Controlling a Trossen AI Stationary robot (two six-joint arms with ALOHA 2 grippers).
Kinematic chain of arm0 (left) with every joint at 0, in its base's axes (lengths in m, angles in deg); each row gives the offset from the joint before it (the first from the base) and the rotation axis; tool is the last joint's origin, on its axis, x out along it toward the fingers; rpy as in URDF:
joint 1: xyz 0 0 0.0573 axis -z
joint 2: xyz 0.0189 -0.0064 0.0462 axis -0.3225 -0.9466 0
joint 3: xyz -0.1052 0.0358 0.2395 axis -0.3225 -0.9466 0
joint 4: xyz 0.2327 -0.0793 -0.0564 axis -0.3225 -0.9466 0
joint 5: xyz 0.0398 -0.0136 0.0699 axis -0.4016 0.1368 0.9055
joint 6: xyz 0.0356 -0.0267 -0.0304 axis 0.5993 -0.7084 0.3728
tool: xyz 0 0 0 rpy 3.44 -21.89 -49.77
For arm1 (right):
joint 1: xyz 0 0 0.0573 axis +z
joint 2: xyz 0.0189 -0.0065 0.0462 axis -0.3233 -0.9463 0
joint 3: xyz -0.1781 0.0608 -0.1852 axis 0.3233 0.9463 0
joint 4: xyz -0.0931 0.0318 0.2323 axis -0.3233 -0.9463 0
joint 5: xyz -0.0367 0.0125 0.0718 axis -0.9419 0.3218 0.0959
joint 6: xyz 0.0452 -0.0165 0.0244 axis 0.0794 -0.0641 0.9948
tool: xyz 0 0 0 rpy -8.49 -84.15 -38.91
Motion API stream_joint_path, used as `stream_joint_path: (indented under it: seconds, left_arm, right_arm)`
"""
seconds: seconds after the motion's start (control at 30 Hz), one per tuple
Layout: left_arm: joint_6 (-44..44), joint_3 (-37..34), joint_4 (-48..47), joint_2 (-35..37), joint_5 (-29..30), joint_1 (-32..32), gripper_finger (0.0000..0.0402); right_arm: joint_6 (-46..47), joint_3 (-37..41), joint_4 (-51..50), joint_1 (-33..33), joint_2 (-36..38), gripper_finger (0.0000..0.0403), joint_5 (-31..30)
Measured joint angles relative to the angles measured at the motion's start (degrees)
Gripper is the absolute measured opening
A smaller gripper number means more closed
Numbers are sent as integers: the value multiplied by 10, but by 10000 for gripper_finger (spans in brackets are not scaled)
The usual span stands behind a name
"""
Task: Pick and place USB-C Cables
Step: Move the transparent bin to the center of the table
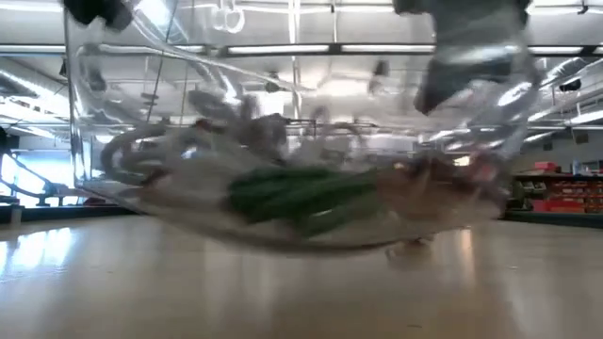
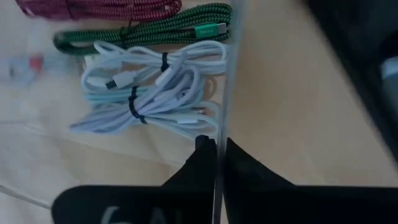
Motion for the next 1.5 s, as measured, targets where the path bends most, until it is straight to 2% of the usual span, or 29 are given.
stream_joint_path:
  seconds: [0.23,0.37,0.67,0.87,1.17,1.5]
  left_arm:
    - [-66,8,-112,0,25,0,8]
    - [-95,8,-141,1,50,-1,7]
    - [-117,8,-151,18,69,-27,7]
    - [-87,8,-146,47,65,-55,7]
    - [-30,7,-175,100,-2,-133,7]
    - [35,7,-194,118,-46,-228,7]
  right_arm:
    - [-82,-39,6,-35,1,1,-9]
    - [-130,-53,8,-71,2,1,2]
    - [-241,-63,17,-174,3,1,45]
    - [-303,-64,21,-232,3,1,69]
    - [-374,-64,46,-296,4,1,98]
    - [-426,-63,48,-369,5,1,135]
